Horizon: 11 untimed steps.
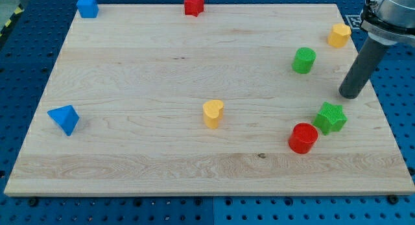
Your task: Move the arm right to the green circle
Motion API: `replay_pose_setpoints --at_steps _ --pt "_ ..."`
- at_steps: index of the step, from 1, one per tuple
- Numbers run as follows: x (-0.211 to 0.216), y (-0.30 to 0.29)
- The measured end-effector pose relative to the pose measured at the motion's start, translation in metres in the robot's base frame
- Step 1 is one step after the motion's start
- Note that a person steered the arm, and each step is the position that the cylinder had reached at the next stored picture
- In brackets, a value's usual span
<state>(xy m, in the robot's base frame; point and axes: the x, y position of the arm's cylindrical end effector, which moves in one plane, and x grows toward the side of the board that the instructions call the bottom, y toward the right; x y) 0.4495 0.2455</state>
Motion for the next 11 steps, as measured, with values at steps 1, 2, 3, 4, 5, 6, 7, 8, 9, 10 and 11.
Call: replay_pose_setpoints --at_steps 1,2,3,4,5,6,7,8,9,10,11 --pt "-0.015 0.0" --pt "-0.032 0.0" --pt "-0.035 0.01" --pt "-0.035 0.027" --pt "-0.035 0.028" --pt "-0.038 0.028" --pt "-0.04 0.017" --pt "-0.05 0.0" --pt "-0.065 -0.013" --pt "-0.081 -0.016" --pt "-0.088 -0.011"
